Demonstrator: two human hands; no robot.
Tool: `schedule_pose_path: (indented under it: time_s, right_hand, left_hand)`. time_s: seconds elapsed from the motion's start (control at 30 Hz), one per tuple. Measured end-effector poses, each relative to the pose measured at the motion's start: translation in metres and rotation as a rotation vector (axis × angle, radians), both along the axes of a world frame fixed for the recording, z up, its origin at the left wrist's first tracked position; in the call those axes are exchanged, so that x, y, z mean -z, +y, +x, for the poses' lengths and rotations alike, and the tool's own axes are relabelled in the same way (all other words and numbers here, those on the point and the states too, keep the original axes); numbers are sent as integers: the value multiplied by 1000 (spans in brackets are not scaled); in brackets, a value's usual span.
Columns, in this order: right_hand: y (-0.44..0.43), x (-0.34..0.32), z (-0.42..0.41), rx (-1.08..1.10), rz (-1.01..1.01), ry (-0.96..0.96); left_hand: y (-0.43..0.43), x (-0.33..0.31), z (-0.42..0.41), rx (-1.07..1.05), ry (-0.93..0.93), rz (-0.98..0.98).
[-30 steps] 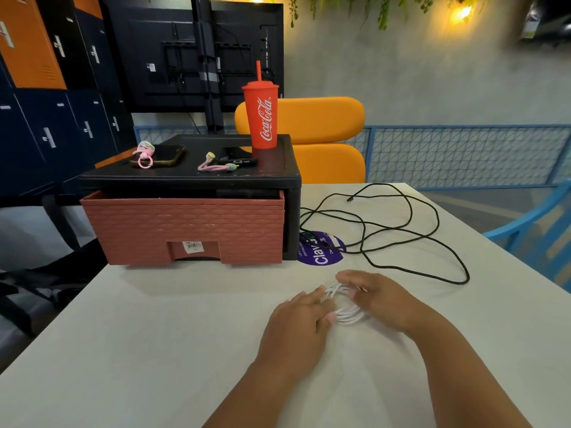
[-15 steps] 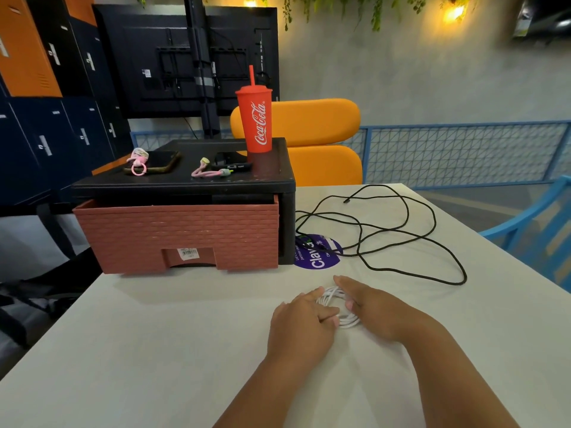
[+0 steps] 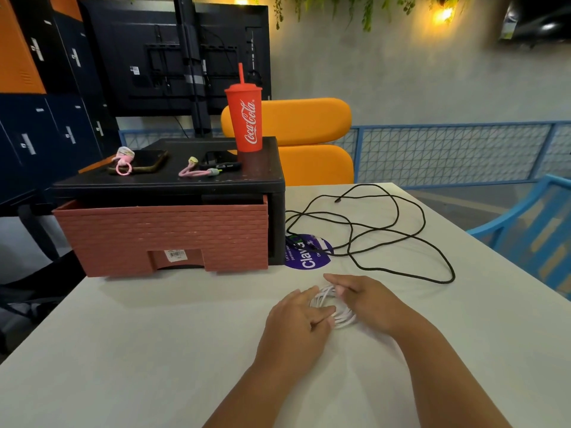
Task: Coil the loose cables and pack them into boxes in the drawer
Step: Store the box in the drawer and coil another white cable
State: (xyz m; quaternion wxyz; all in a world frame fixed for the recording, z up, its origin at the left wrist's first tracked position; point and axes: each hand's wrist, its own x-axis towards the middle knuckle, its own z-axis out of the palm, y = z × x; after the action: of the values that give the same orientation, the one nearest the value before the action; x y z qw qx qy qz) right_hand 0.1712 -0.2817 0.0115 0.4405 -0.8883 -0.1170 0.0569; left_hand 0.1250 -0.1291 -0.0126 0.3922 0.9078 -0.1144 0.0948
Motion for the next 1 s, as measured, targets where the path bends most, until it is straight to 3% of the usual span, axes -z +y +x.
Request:
schedule_pose_path:
  time_s: [0.63,1.0]
  right_hand:
    - [7,-3,-5,31,-49,-72]
    - [7,-3,-6,17,-17,-33]
  left_hand:
    - [4,0,2,35,-16,-110]
    - [5,0,1,-65,18,-192]
